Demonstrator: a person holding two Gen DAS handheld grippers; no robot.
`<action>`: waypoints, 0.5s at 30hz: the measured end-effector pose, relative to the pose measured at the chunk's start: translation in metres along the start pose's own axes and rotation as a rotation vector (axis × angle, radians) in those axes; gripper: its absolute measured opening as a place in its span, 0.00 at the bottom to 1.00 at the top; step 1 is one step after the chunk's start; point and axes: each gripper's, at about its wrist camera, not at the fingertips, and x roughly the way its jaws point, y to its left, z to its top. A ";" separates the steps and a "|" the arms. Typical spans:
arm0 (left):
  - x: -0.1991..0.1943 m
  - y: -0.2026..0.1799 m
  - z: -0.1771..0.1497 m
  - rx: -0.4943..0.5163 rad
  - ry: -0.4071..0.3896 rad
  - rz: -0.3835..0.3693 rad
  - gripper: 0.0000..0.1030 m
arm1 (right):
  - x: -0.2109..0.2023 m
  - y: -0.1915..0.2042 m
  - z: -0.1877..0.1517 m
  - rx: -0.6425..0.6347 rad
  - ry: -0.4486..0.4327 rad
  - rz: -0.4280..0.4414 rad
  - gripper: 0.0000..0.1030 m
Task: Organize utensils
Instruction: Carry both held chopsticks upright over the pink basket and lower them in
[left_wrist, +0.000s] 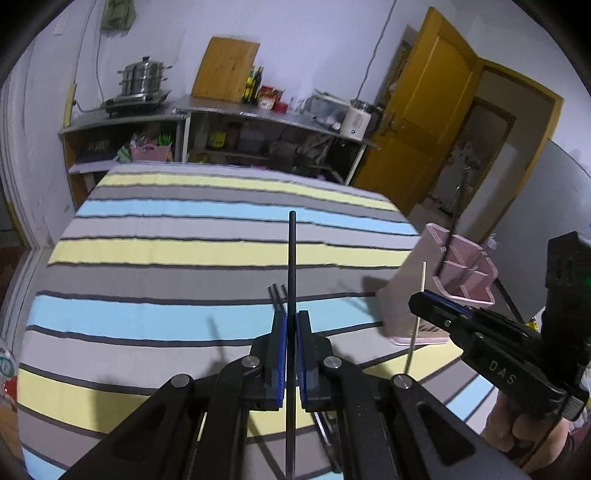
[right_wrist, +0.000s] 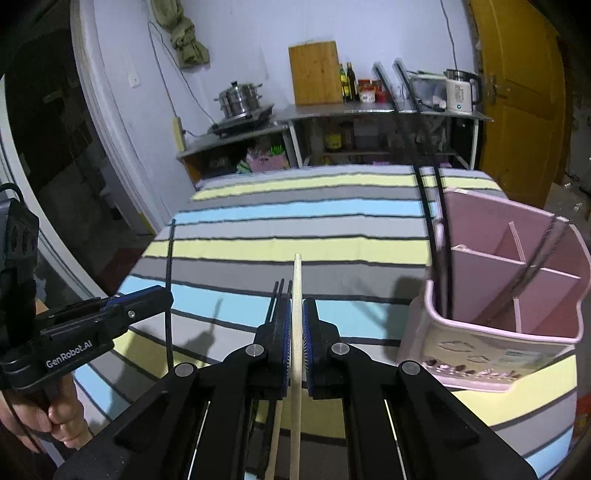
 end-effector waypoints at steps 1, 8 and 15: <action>-0.005 -0.003 0.000 0.004 -0.006 -0.008 0.04 | -0.006 -0.001 0.000 0.003 -0.010 0.003 0.06; -0.037 -0.020 0.005 0.037 -0.039 -0.050 0.04 | -0.038 -0.001 0.002 0.011 -0.065 0.010 0.06; -0.057 -0.032 0.007 0.054 -0.058 -0.077 0.04 | -0.061 -0.005 0.002 0.024 -0.102 0.009 0.06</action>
